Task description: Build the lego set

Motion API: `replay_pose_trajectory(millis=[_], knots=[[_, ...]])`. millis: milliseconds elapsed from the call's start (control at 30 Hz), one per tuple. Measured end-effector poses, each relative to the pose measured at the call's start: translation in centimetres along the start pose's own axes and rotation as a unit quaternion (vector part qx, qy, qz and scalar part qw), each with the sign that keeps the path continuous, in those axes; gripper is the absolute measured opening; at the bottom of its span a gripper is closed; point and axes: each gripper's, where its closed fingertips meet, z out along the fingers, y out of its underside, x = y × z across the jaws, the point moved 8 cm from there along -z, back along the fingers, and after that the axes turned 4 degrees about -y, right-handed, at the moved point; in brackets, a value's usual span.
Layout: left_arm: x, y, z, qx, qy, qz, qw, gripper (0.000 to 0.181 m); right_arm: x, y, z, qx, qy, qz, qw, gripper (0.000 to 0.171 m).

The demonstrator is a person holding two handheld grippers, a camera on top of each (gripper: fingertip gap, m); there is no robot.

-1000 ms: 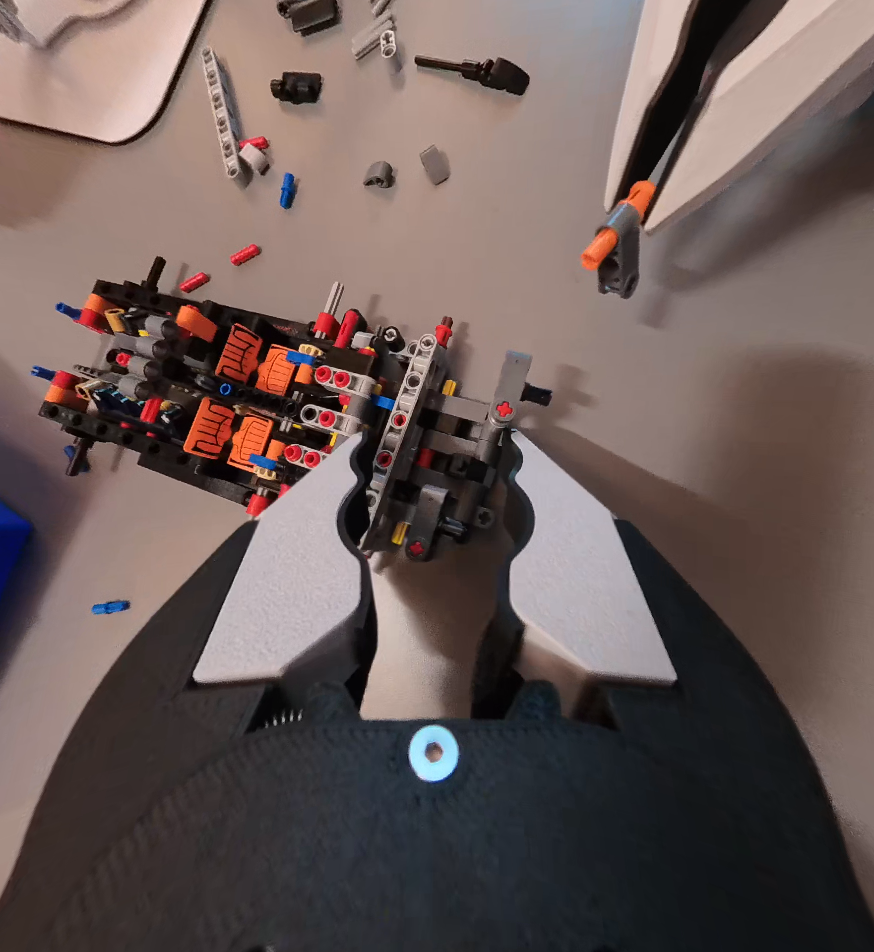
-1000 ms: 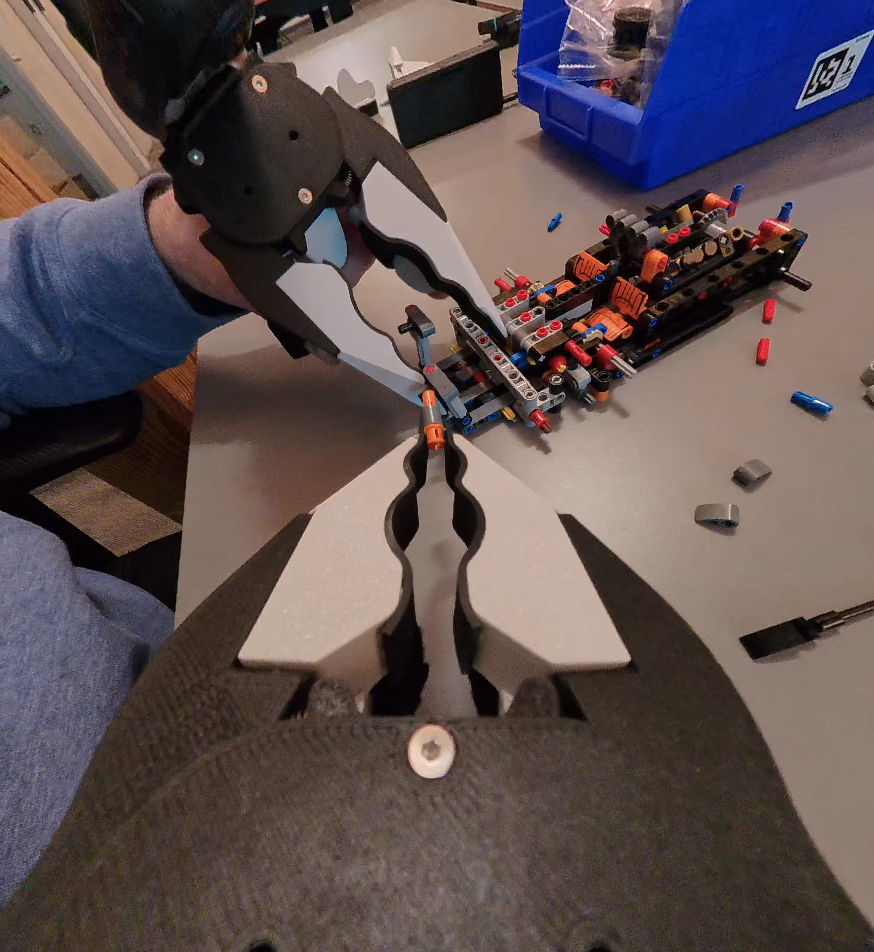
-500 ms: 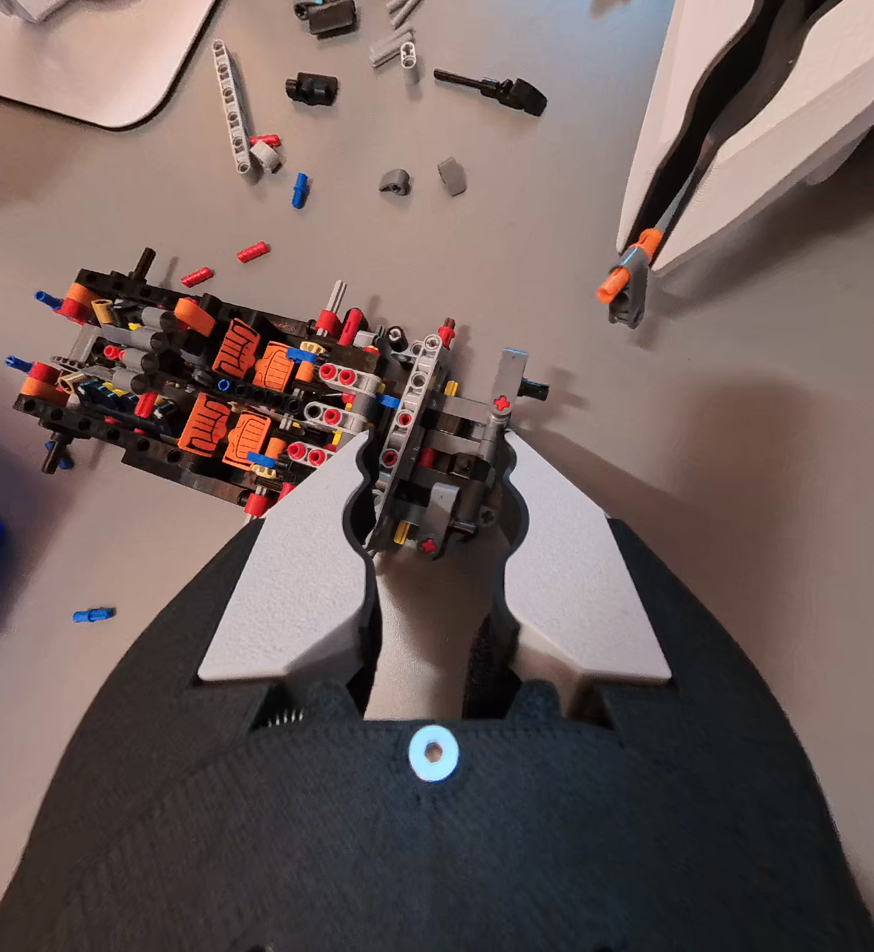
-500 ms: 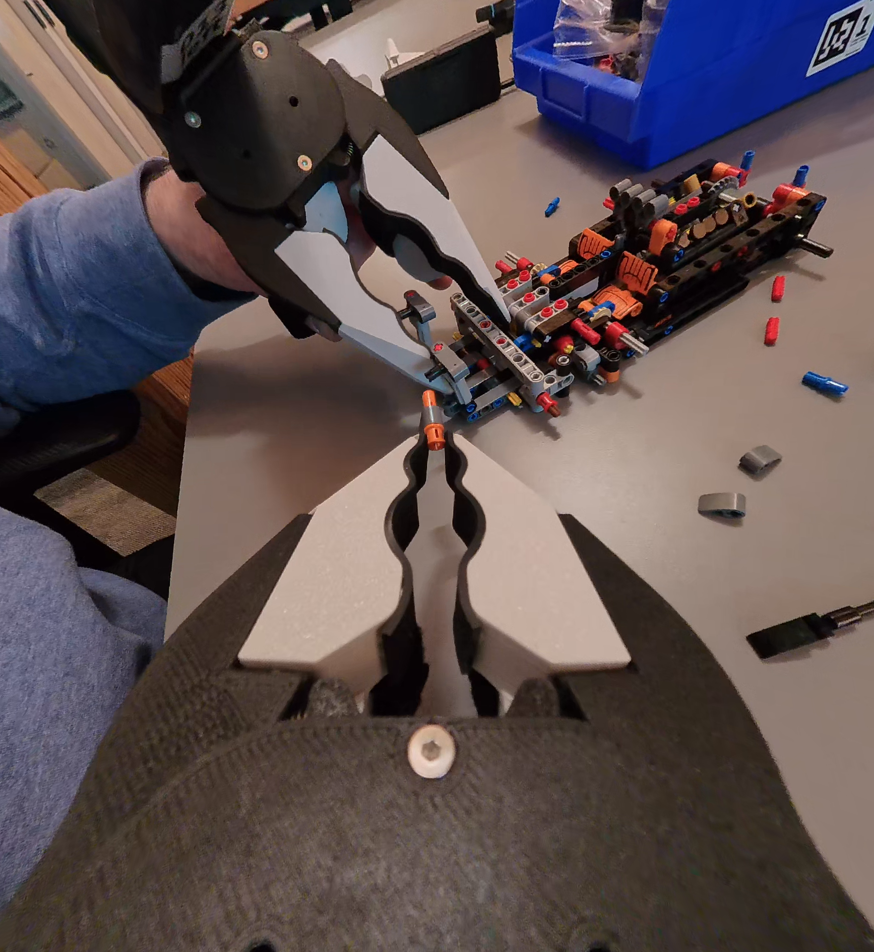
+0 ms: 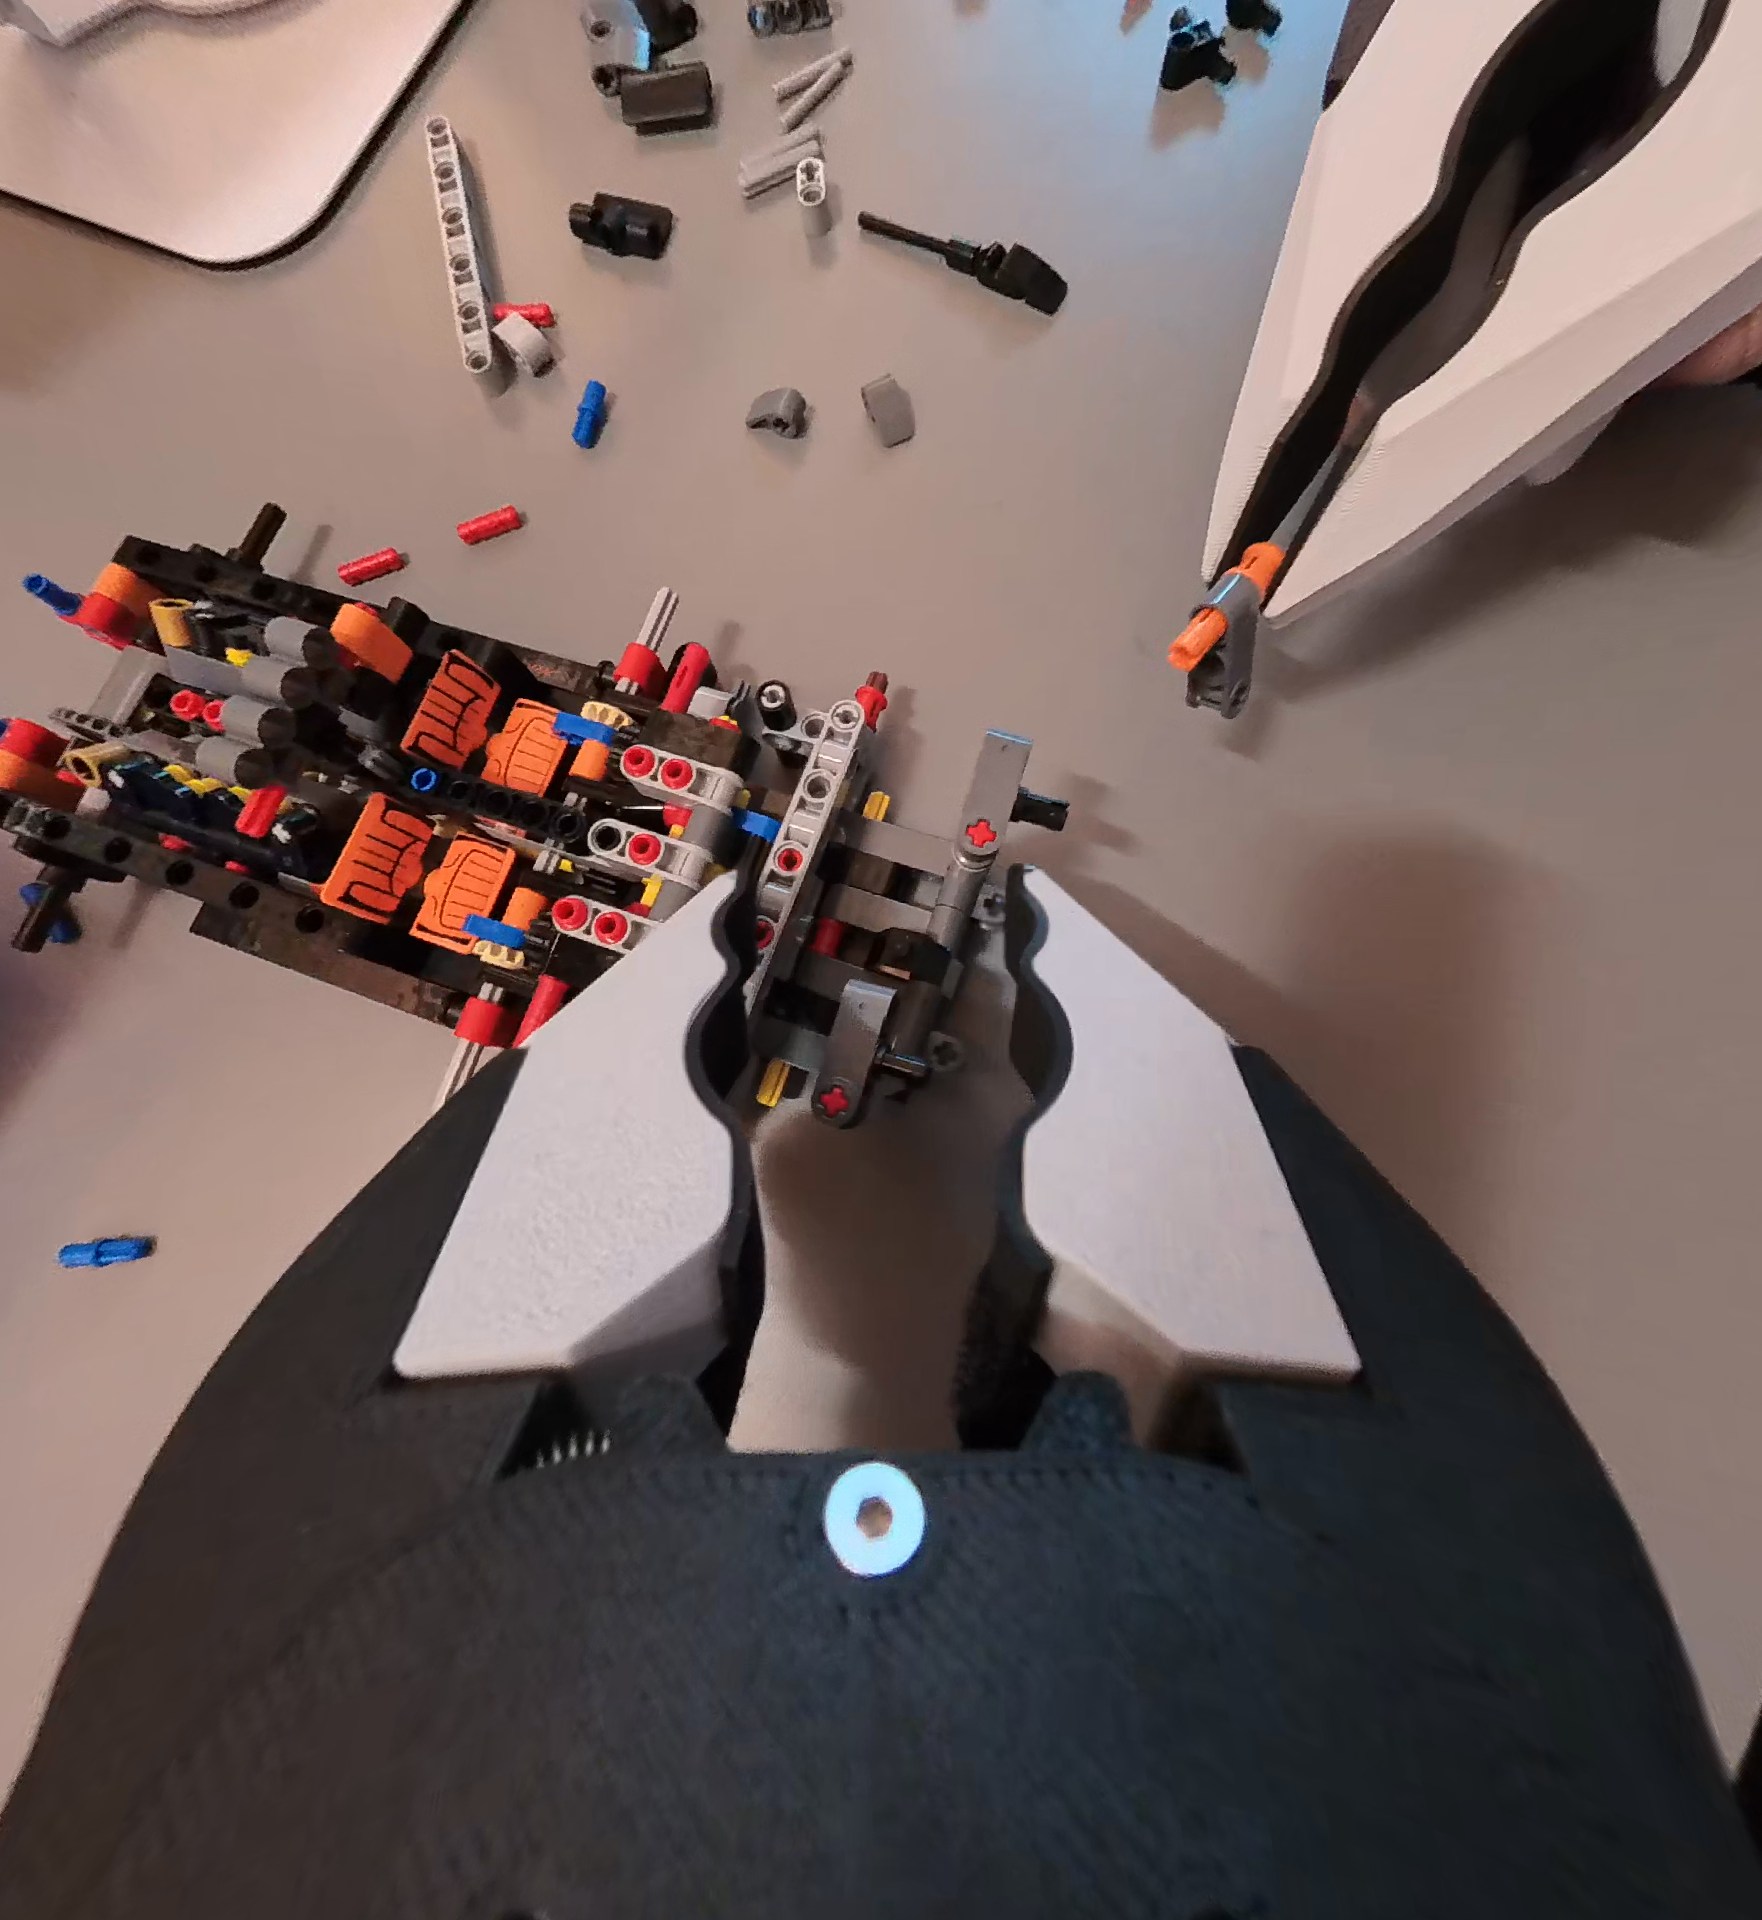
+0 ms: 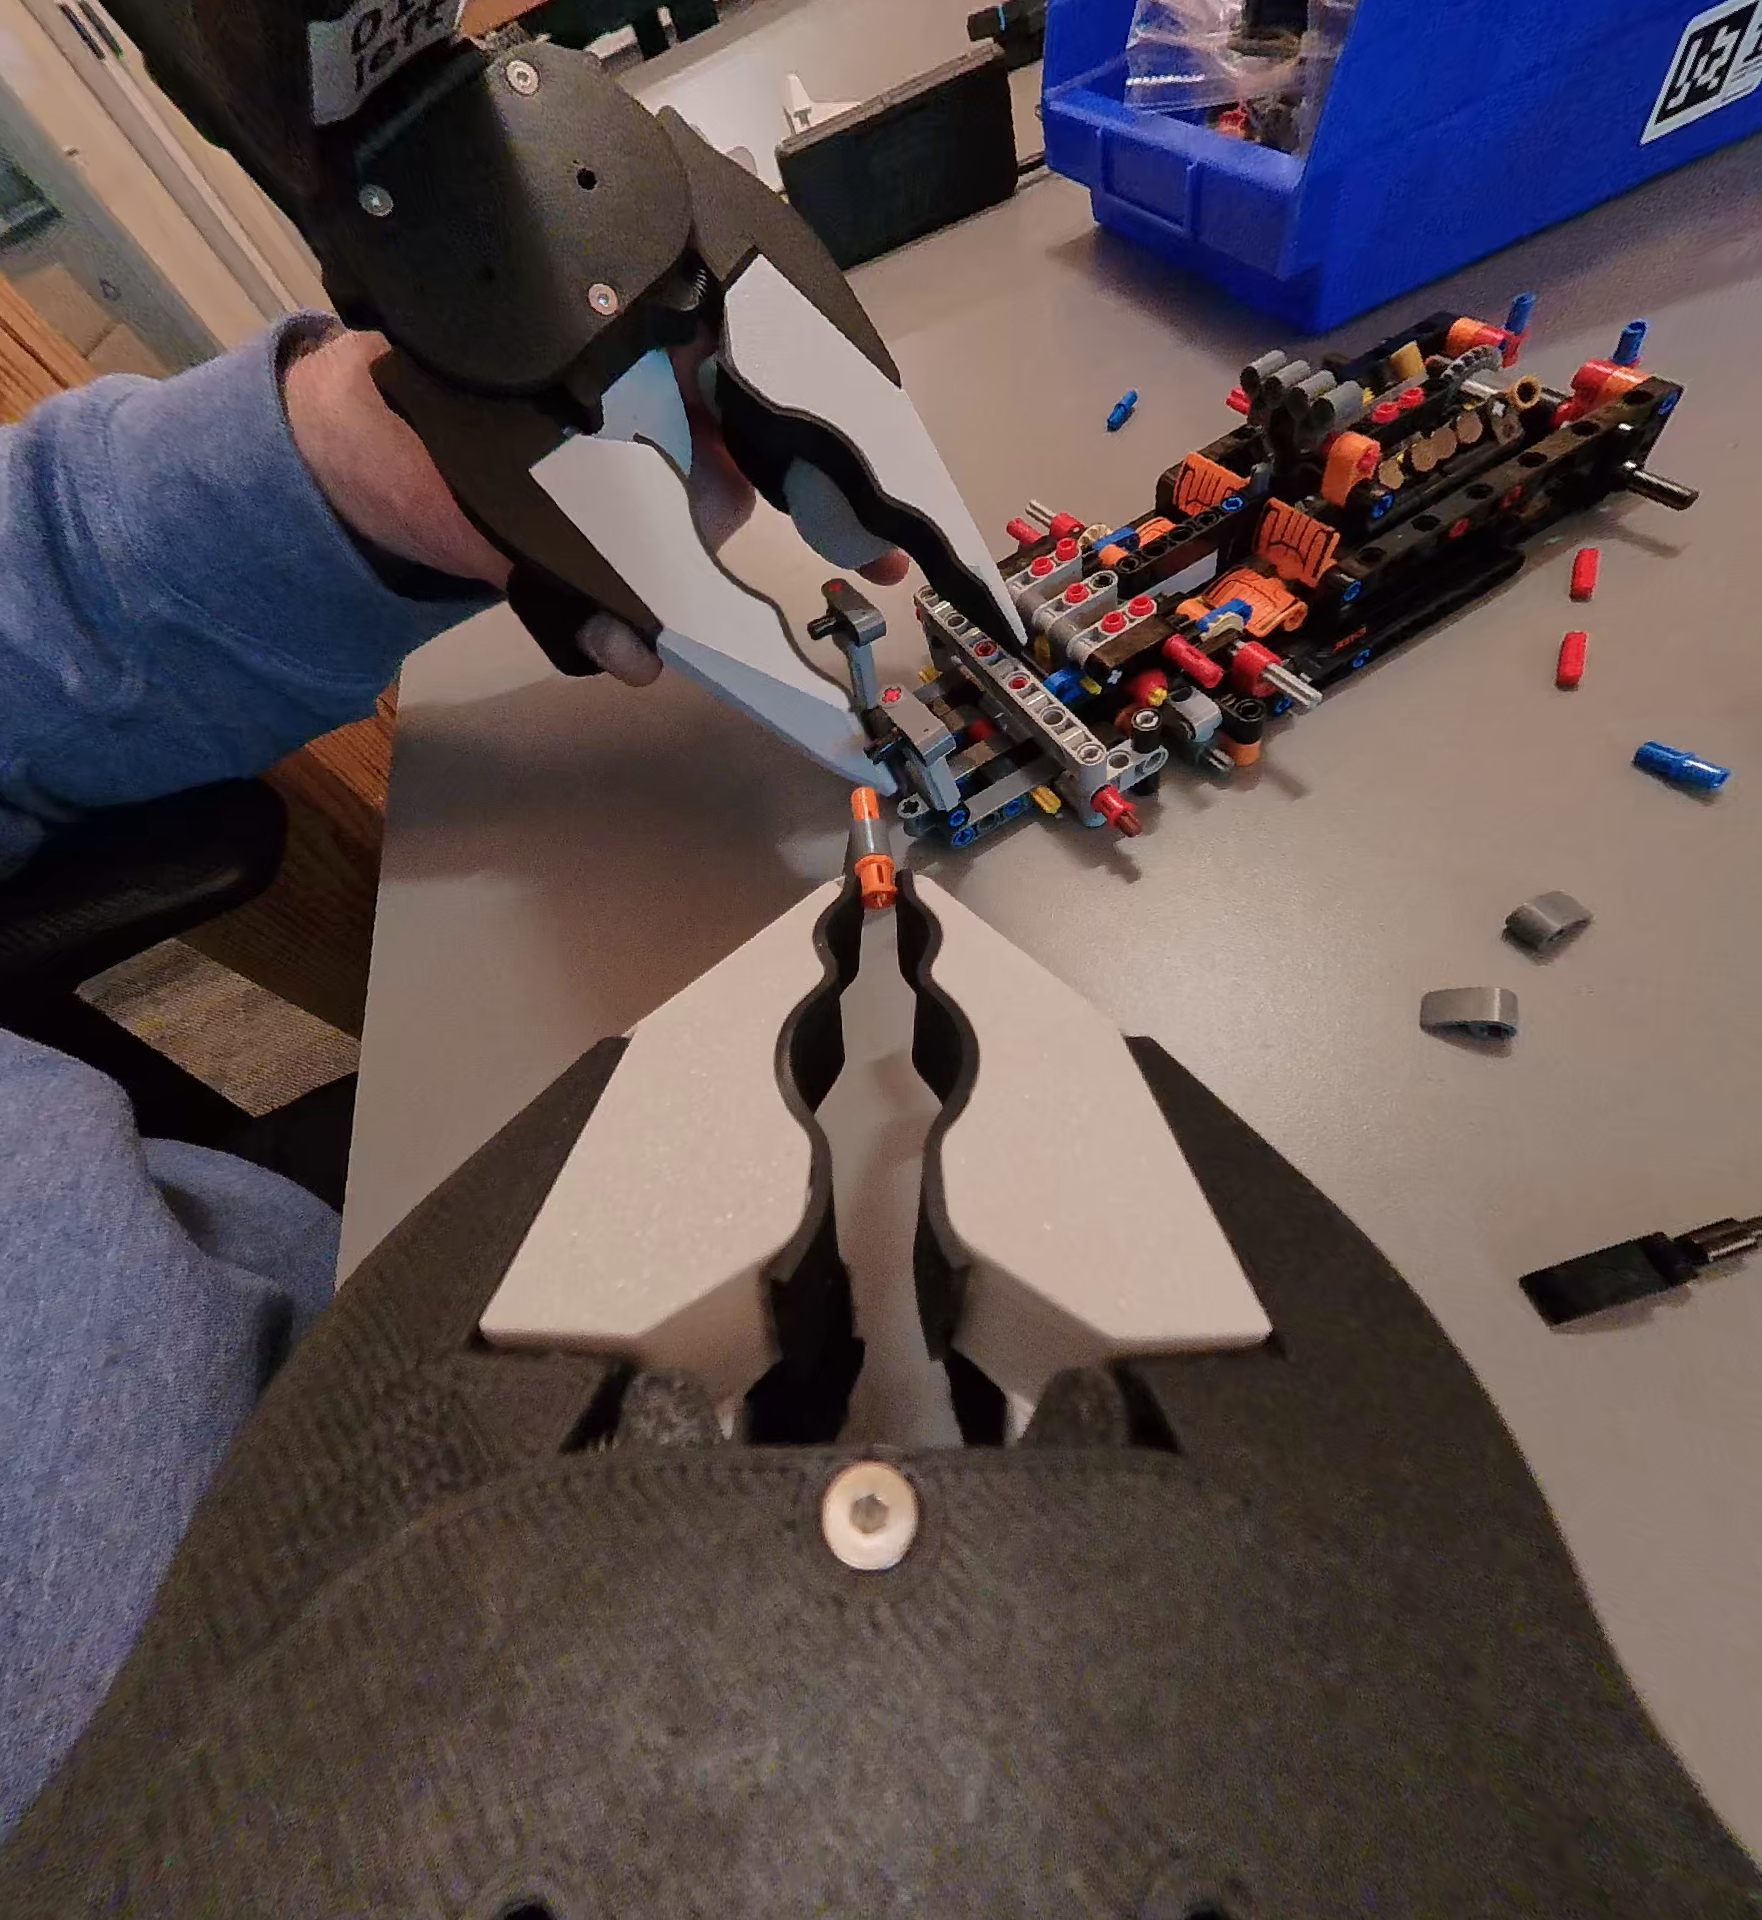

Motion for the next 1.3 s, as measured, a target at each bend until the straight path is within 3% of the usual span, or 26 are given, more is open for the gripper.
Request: replay_pose_trajectory(millis=[700, 1300], knots=[[-1.2, -0.5, 0.3, 0.024, 0.046, -0.094, 0.994, 0.038, 0.1, 0.0, 0.0, -0.003, -0.007, 0.008, 1.000, 0.004], [-1.4, -1.1, -0.8, 0.042, 0.025, -0.089, 0.995, 0.046, 0.2, 0.0, -0.1, 0.001, -0.011, 0.011, 1.000, 0.004]])
